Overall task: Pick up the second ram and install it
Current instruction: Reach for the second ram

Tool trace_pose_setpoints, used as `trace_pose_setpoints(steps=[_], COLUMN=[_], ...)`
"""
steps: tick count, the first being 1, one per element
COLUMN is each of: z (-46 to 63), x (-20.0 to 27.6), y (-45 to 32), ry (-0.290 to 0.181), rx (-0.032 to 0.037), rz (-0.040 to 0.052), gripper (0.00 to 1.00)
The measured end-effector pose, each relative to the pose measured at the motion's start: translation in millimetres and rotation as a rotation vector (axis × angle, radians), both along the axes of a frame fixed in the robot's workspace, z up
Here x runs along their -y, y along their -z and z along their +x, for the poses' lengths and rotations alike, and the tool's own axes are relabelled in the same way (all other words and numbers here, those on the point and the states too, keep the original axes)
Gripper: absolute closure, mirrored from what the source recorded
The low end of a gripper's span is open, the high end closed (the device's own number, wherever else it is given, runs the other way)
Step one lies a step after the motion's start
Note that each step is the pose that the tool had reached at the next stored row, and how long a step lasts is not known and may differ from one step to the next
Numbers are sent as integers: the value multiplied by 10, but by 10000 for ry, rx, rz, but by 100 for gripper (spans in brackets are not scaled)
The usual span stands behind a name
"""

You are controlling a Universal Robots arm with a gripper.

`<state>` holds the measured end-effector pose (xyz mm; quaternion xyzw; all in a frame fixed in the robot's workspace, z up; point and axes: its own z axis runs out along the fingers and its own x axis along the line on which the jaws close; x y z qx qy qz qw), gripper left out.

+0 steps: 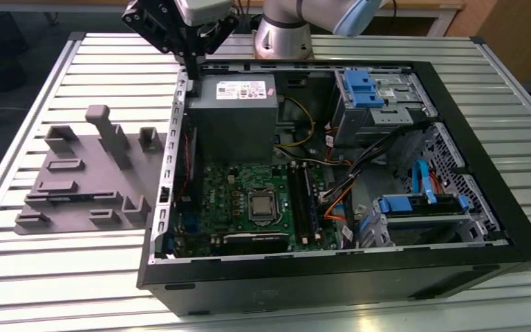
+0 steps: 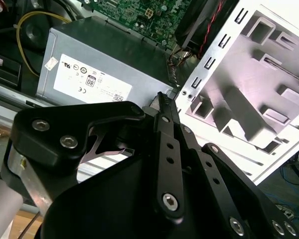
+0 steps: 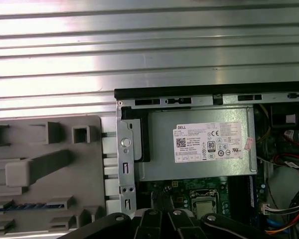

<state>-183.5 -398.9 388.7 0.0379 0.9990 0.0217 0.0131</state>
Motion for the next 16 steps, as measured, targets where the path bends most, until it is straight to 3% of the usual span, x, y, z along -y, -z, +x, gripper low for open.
trace_pose_setpoints(steps=[16], z=[-77], x=[0], y=[9], ry=[0], rx=[-1], rz=[-1], gripper=[89])
